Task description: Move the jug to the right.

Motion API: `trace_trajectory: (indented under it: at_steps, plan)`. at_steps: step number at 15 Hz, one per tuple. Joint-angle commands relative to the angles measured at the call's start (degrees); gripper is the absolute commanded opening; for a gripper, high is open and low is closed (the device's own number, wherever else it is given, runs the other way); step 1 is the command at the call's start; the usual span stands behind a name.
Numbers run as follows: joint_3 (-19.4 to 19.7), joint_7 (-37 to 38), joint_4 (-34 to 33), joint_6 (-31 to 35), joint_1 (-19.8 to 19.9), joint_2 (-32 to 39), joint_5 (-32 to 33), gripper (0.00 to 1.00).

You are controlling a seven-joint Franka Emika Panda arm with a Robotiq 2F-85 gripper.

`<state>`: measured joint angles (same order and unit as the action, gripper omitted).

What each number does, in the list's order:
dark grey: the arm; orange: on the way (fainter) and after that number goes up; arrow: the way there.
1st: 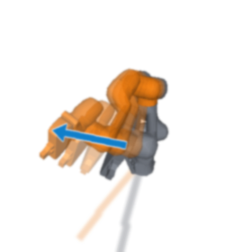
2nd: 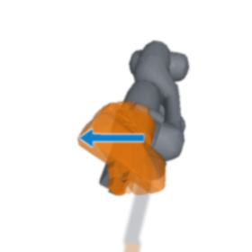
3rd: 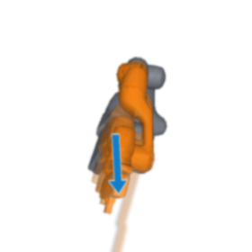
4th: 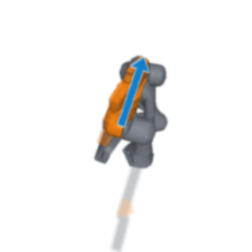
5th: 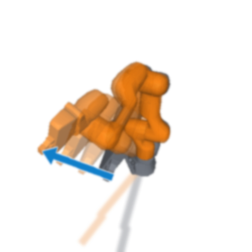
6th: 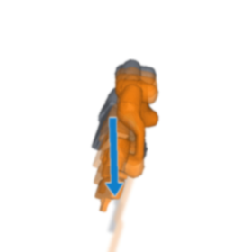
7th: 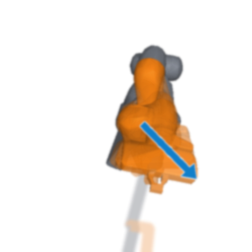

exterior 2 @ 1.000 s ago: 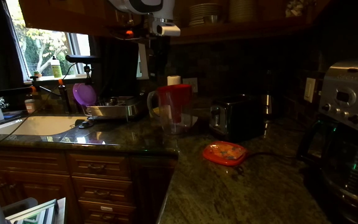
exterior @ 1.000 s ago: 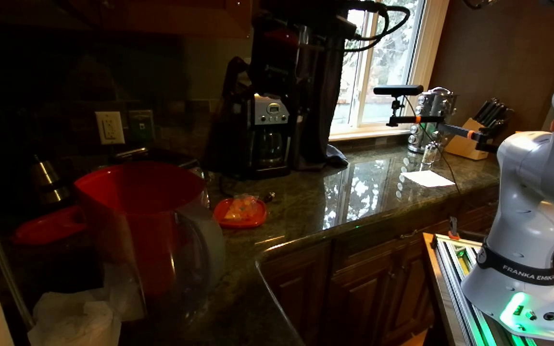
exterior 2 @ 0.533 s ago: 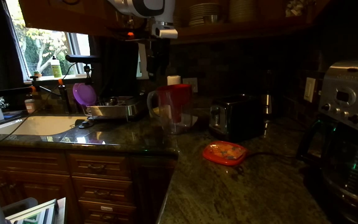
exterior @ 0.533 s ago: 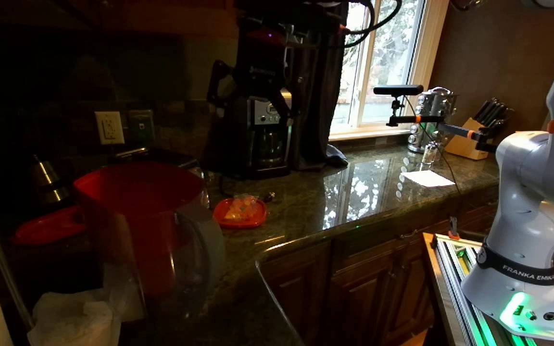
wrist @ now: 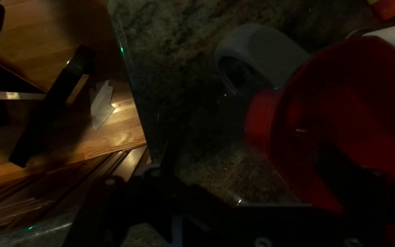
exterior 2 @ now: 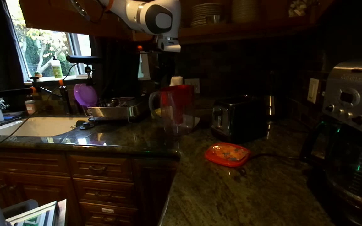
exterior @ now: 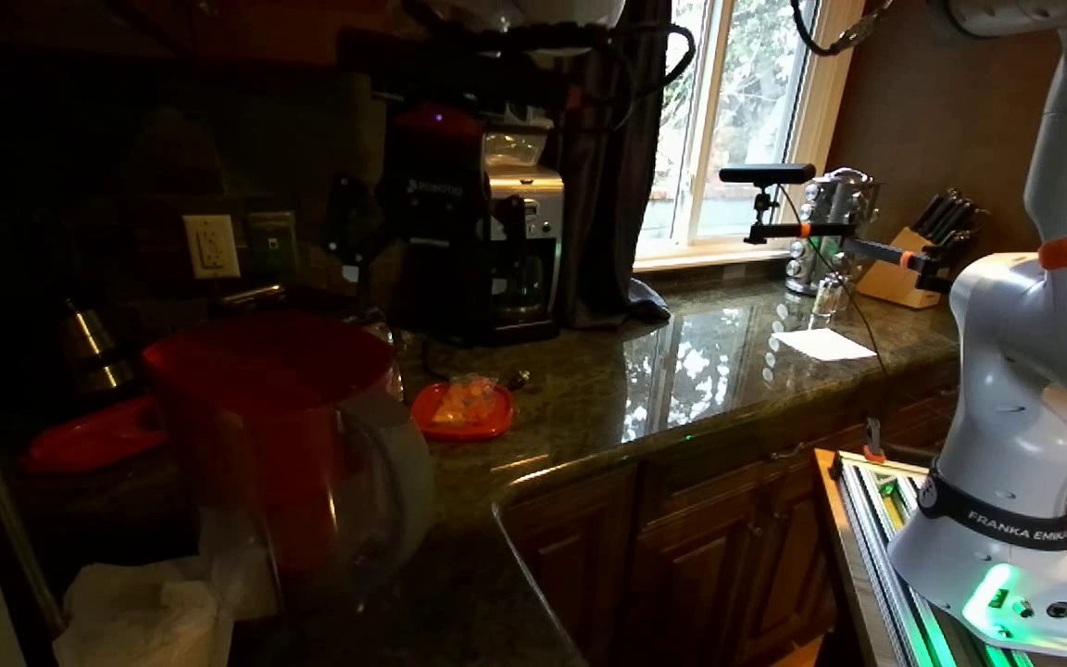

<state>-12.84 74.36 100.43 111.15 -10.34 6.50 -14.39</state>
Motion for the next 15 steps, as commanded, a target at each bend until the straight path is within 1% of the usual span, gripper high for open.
trace_trajectory:
  at_steps: [1, 4, 5, 8, 10, 13, 15]
  plan:
    - [0.7, 2.8, -3.3, 3.5, -2.4, 4.3, 3.1, 1.00]
    - [0.9, 4.3, -4.6, 2.2, -3.8, 5.8, 5.7, 1.00]
    - [1.1, 2.1, -3.1, 2.9, -3.0, 4.7, 3.6, 1.00]
    - [1.1, 3.4, -3.7, 2.6, -3.8, 5.1, 4.7, 1.00]
    - [0.7, 3.8, -3.8, 2.8, -4.0, 5.8, 3.3, 1.00]
    - [0.4, 3.3, -4.4, 4.4, -4.7, 7.6, 2.7, 1.00]
    - [0.4, 3.3, -5.3, 4.2, -5.2, 8.7, 2.4, 1.00]
